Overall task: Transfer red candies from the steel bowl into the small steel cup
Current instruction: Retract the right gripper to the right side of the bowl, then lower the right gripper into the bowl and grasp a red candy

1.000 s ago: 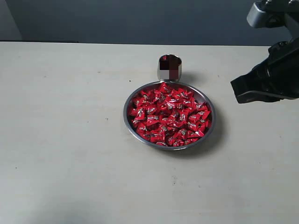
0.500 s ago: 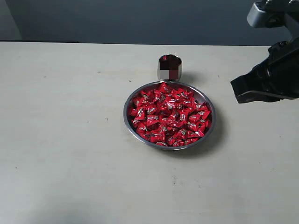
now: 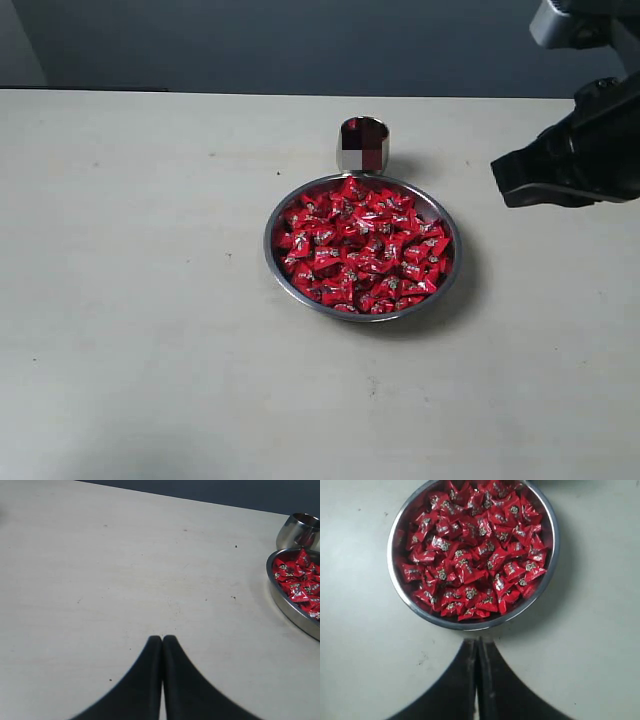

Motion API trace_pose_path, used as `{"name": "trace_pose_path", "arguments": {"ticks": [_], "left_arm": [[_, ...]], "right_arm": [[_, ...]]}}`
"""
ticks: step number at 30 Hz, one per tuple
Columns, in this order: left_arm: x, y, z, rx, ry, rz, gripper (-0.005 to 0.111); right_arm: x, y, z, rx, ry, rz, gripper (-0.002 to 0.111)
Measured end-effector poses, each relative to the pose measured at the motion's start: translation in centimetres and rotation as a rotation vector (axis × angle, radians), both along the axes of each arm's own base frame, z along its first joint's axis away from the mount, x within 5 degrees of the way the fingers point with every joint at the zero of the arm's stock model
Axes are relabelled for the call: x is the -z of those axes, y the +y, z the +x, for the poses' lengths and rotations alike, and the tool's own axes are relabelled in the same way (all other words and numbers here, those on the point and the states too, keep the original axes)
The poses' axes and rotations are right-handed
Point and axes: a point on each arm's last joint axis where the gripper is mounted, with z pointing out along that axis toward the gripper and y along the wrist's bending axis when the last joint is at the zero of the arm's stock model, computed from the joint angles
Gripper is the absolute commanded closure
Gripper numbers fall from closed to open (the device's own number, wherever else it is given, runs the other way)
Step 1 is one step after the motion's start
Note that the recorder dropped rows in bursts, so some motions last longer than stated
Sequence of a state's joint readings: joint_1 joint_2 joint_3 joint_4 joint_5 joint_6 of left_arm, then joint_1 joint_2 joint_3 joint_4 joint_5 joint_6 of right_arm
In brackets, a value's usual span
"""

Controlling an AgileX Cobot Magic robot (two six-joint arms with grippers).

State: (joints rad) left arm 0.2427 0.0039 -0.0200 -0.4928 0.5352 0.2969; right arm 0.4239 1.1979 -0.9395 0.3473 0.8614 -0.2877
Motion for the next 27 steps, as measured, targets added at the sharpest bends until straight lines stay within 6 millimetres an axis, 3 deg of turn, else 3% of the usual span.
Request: {"name": "trace_pose_path", "arguments": {"ticks": [14, 24, 27], "left_arm": [[0.0, 0.0, 0.0, 0.0, 0.0, 0.0, 0.106], [0.0, 0.0, 0.0, 0.0, 0.0, 0.0, 0.106], [0.0, 0.0, 0.0, 0.0, 0.0, 0.0, 0.106]], "right_arm": [[0.2, 0.3, 1.4, 0.047, -0.087, 0.031, 0.108], [5.0, 2.3, 4.5, 0.09, 0.084, 0.063, 0.108], [6.9, 3.2, 5.4, 0.045, 0.126, 0.073, 0.102]]}}
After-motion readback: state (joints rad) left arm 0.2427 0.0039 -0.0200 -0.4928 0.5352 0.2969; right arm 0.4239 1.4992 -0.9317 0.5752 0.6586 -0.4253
